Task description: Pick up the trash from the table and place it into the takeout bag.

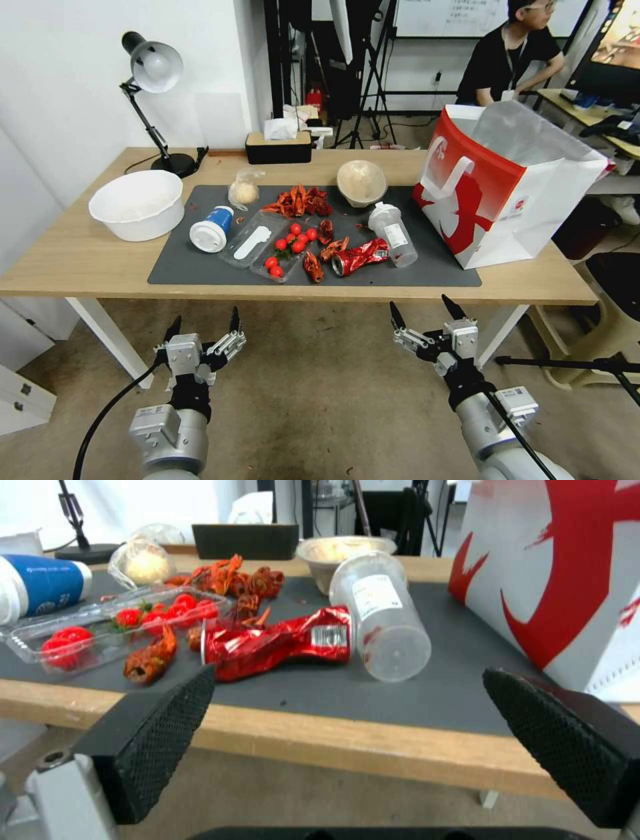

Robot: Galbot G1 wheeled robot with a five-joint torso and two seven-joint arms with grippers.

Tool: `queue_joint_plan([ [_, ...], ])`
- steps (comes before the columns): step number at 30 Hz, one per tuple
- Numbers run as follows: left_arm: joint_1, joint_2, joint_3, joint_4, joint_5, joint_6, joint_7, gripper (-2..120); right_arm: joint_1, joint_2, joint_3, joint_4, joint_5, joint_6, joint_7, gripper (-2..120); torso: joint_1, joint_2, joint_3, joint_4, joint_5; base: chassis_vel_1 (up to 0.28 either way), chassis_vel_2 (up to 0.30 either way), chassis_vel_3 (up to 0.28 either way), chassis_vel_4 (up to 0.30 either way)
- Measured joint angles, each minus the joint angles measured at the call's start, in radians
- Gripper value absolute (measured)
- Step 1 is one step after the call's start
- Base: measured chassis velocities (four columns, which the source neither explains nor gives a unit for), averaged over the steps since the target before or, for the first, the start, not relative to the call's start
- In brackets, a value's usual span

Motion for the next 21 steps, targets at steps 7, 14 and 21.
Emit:
queue_joint_plan([
  [7, -0.003, 0.005, -0.011, 0.002, -0.005, -0.001, 0.001, 100, 0.074, -0.047, 0.007, -0.027, 0.079, 0.048, -0.007, 100, 0.0, 0.0, 0.0, 0.0, 0.0001, 0.0, 0.0, 0.0, 0.0],
  [14, -0.021, 0.012, -0.009, 0.009, -0.014, 0.016, 0.002, 100, 0.174, -0.13, 0.027, -0.052, 0.186, 0.038, 0.017, 100, 0.0, 0.0, 0.0, 0.0003, 0.0002, 0.0, 0.0, 0.0, 0.0],
  [21, -0.067, 0.043, 0.004, 0.028, -0.037, 0.061, 0.005, 100, 0.302, -0.242, 0.04, -0.121, 0.357, 0.013, 0.092, 100, 0.0, 0.0, 0.0, -0.0001, 0.0, 0.0, 0.0, 0.0, 0.0],
])
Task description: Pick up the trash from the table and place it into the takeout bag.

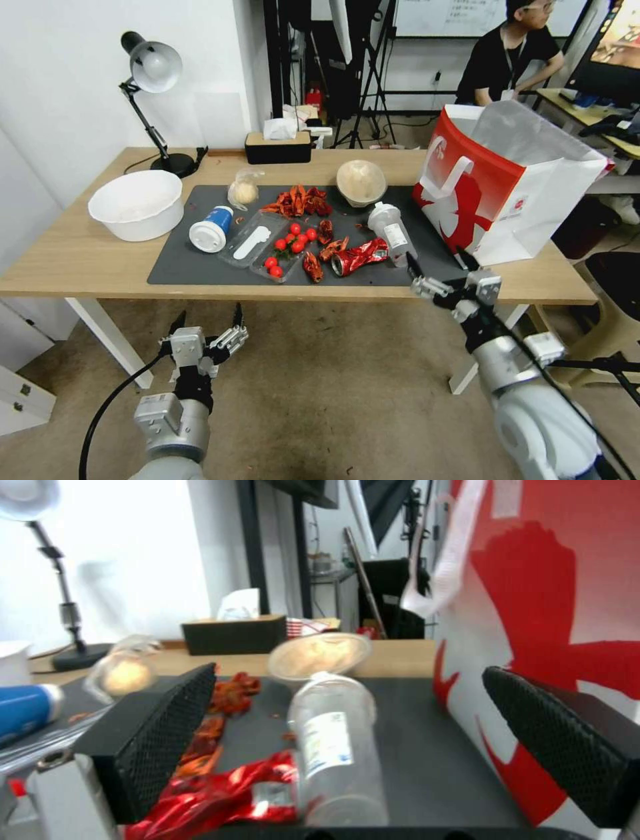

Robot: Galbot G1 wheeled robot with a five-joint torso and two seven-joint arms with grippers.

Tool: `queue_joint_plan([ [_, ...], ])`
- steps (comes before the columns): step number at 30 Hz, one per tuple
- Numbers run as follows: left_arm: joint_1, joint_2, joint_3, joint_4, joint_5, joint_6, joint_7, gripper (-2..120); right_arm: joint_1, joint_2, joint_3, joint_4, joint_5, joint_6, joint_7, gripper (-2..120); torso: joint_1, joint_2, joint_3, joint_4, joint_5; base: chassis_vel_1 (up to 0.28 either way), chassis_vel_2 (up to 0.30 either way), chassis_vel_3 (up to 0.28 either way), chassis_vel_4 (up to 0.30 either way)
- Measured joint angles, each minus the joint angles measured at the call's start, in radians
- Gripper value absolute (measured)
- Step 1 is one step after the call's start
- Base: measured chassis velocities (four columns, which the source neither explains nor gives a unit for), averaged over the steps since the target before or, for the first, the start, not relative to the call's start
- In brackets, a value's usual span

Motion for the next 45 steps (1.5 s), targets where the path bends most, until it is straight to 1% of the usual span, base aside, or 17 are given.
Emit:
queue_joint_plan([
  [5, -0.002, 0.001, -0.004, 0.004, -0.004, 0.001, 0.0, 100, 0.067, -0.026, -0.023, -0.05, 0.039, -0.023, 0.022, 100, 0.0, 0.0, 0.0, 0.0, 0.0001, 0.0, 0.0, 0.0, 0.0],
  [7, 0.004, -0.003, -0.012, 0.003, -0.005, 0.005, 0.001, 100, 0.141, -0.047, -0.05, -0.097, 0.077, -0.058, 0.037, 100, 0.0, 0.0, 0.0, 0.0003, 0.0002, 0.0, 0.0, 0.0, 0.0],
  [8, 0.004, -0.003, -0.012, 0.003, -0.005, 0.005, 0.001, 100, 0.141, -0.047, -0.05, -0.097, 0.077, -0.058, 0.037, 100, 0.0, 0.0, 0.0, 0.0003, 0.0002, 0.0, 0.0, 0.0, 0.0],
  [11, 0.006, -0.008, -0.021, -0.001, -0.005, 0.009, 0.001, 100, 0.209, -0.063, -0.075, -0.138, 0.105, -0.101, 0.055, 100, 0.0, 0.0, 0.0, 0.0001, -0.0002, 0.0, 0.0, 0.0, 0.0],
  [20, 0.006, -0.009, -0.023, -0.002, -0.005, 0.009, 0.001, 100, 0.236, -0.07, -0.089, -0.155, 0.118, -0.12, 0.063, 100, 0.0, 0.0, 0.0, 0.0, 0.0, 0.0, 0.0, 0.0, 0.0],
  [29, 0.008, -0.011, -0.028, -0.002, -0.004, 0.009, 0.001, 100, 0.313, -0.087, -0.131, -0.201, 0.154, -0.168, 0.09, 100, 0.0, 0.0, 0.0, 0.0001, 0.0, 0.0, 0.0, 0.0, 0.0],
  [31, 0.01, -0.014, -0.029, -0.002, -0.003, 0.008, 0.001, 100, 0.376, -0.096, -0.173, -0.24, 0.174, -0.201, 0.114, 100, 0.0, 0.0, 0.0, 0.0002, 0.0003, 0.0, 0.0, 0.0, 0.0],
  [32, 0.012, -0.017, -0.032, -0.002, -0.003, 0.007, 0.001, 100, 0.446, -0.101, -0.218, -0.278, 0.188, -0.247, 0.155, 100, 0.0, 0.0, 0.0, 0.0002, -0.0003, 0.0, 0.0, 0.0, 0.0],
  [33, 0.012, -0.017, -0.032, -0.002, -0.003, 0.007, 0.001, 100, 0.446, -0.101, -0.218, -0.278, 0.188, -0.247, 0.155, 100, 0.0, 0.0, 0.0, 0.0002, -0.0003, 0.0, 0.0, 0.0, 0.0],
  [34, 0.013, -0.018, -0.035, -0.003, -0.003, 0.006, 0.001, 100, 0.483, -0.101, -0.245, -0.296, 0.193, -0.281, 0.186, 100, 0.0, 0.0, 0.0, 0.0004, 0.0, 0.0, 0.0, 0.0, 0.0],
  [35, 0.014, -0.019, -0.038, -0.004, -0.002, 0.004, 0.001, 100, 0.527, -0.1, -0.275, -0.312, 0.197, -0.329, 0.227, 100, 0.0, 0.0, 0.0, -0.0001, 0.0, 0.0, 0.0, 0.0, 0.0],
  [36, 0.015, -0.02, -0.038, -0.004, -0.002, 0.003, 0.001, 100, 0.547, -0.098, -0.288, -0.317, 0.201, -0.355, 0.247, 100, 0.0, 0.0, 0.0, 0.0001, -0.0001, 0.0, 0.0, 0.0, 0.0],
  [37, 0.015, -0.02, -0.038, -0.004, -0.002, 0.003, 0.001, 100, 0.547, -0.098, -0.288, -0.317, 0.201, -0.355, 0.247, 100, 0.0, 0.0, 0.0, 0.0001, -0.0001, 0.0, 0.0, 0.0, 0.0],
  [41, 0.017, -0.027, -0.041, -0.004, 0.0, -0.003, 0.0, 100, 0.663, -0.082, -0.363, -0.345, 0.254, -0.535, 0.362, 100, 0.0, 0.0, 0.0, 0.0003, 0.0, 0.0, 0.0, 0.0, 0.0],
  [42, 0.017, -0.027, -0.041, -0.004, 0.0, -0.003, 0.0, 100, 0.663, -0.082, -0.363, -0.345, 0.254, -0.535, 0.362, 100, 0.0, 0.0, 0.0, 0.0003, 0.0, 0.0, 0.0, 0.0, 0.0],
  [44, 0.019, -0.029, -0.042, -0.004, 0.003, -0.009, -0.001, 100, 0.694, -0.084, -0.379, -0.353, 0.279, -0.618, 0.382, 100, 0.0, 0.0, 0.0, 0.0001, -0.0001, 0.0, 0.0, 0.0, 0.0],
  [45, 0.02, -0.029, -0.043, -0.004, 0.003, -0.013, -0.001, 100, 0.704, -0.086, -0.385, -0.359, 0.295, -0.639, 0.388, 100, 0.0, 0.0, 0.0, 0.0, 0.0001, 0.0, 0.0, 0.0, 0.0],
])
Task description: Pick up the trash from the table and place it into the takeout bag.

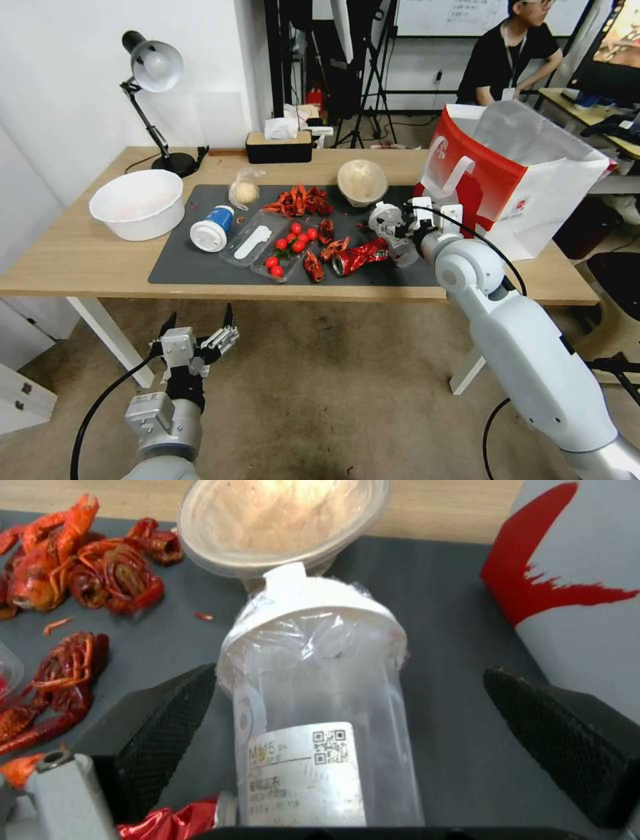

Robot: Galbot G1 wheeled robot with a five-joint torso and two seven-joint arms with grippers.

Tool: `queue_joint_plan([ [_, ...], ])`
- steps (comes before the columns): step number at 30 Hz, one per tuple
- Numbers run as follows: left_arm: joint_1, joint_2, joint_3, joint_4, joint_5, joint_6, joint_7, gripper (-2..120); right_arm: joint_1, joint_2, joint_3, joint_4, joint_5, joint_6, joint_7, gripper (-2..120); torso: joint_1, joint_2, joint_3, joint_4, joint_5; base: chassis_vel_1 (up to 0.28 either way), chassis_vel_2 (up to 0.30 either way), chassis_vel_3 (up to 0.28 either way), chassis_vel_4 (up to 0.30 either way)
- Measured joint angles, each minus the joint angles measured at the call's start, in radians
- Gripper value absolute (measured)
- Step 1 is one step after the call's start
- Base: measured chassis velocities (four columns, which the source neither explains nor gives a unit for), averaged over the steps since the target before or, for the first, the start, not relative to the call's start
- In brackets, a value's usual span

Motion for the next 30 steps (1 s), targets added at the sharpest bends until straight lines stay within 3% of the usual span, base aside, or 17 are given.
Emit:
queue_joint_plan([
  [15, 0.001, -0.005, 0.001, 0.003, 0.002, -0.009, -0.004, 100, 0.038, -0.004, -0.041, -0.077, 0.065, 0.001, 0.002, 100, 0.0, 0.0, 0.0, 0.0001, -0.0001, 0.0, 0.0, 0.0, 0.0],
  [27, 0.003, -0.004, 0.005, 0.004, -0.001, -0.008, -0.006, 100, 0.045, -0.003, -0.057, -0.093, 0.099, 0.005, 0.016, 70, 0.0, 0.0, 0.0, 0.0, -0.0002, 0.0, 0.0, 0.0, 0.0],
  [30, 0.001, -0.005, 0.007, 0.006, -0.001, -0.01, -0.007, 100, 0.043, -0.011, -0.048, -0.085, 0.104, 0.006, 0.006, 54, 0.0, 0.0, 0.0, 0.0003, 0.0001, 0.0, 0.0, 0.0, 0.0],
])
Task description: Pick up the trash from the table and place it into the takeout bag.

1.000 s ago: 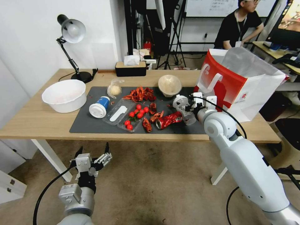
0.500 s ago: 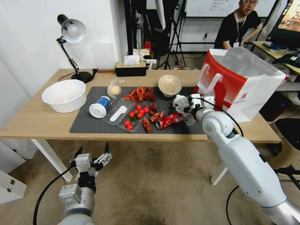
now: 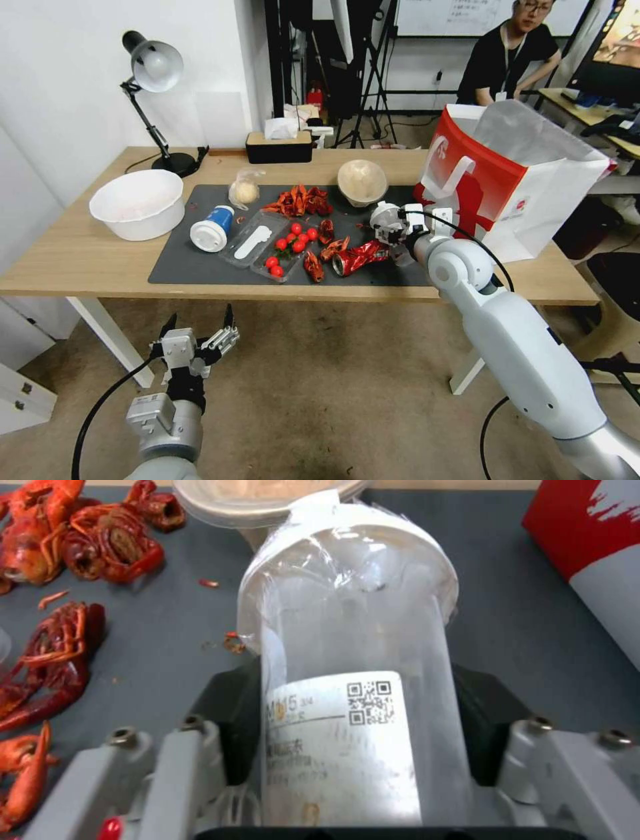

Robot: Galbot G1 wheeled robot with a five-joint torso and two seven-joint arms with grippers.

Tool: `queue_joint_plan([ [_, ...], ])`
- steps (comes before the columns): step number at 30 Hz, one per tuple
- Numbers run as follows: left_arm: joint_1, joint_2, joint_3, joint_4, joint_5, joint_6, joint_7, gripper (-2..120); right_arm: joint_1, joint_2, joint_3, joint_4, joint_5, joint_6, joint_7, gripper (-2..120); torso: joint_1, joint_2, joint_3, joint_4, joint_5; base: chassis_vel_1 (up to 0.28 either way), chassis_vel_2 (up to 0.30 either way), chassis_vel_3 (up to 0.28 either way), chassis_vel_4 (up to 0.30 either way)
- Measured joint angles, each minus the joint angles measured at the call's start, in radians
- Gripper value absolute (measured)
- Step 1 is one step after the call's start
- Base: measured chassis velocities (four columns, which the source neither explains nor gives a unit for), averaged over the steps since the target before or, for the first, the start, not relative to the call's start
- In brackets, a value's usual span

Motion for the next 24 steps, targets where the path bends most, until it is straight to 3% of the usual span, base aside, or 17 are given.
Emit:
queue_joint_plan([
  [6, 0.002, -0.002, 0.003, -0.002, 0.001, -0.001, -0.002, 100, 0.001, -0.02, 0.04, 0.041, 0.0, 0.0, -0.047, 43, 0.0, 0.0, 0.0, -0.0003, -0.0002, 0.0, 0.0, 0.0, 0.0],
  [12, 0.009, -0.004, 0.0, -0.009, 0.002, -0.005, -0.005, 100, 0.009, -0.085, 0.104, 0.139, -0.003, 0.032, -0.162, 29, 0.0, 0.0, 0.0, -0.0002, -0.0001, 0.0, 0.0, 0.0, 0.0],
  [15, 0.01, -0.004, 0.0, -0.009, 0.002, -0.005, -0.005, 100, 0.009, -0.087, 0.107, 0.142, -0.003, 0.034, -0.166, 29, 0.0, 0.0, 0.0, -0.0002, -0.0001, 0.0, 0.0, 0.0, 0.0],
  [16, 0.011, -0.005, 0.0, -0.009, 0.002, -0.006, -0.006, 100, 0.009, -0.093, 0.114, 0.153, -0.004, 0.041, -0.176, 19, 0.0, 0.0, 0.0, -0.0002, -0.0002, 0.0, 0.0, 0.0, 0.0],
  [24, 0.015, -0.007, -0.001, -0.01, 0.003, -0.009, -0.008, 100, 0.017, -0.118, 0.144, 0.198, -0.003, 0.068, -0.204, 6, 0.0, 0.0, 0.0, -0.0001, 0.0002, 0.0, 0.0, 0.0, 0.0],
])
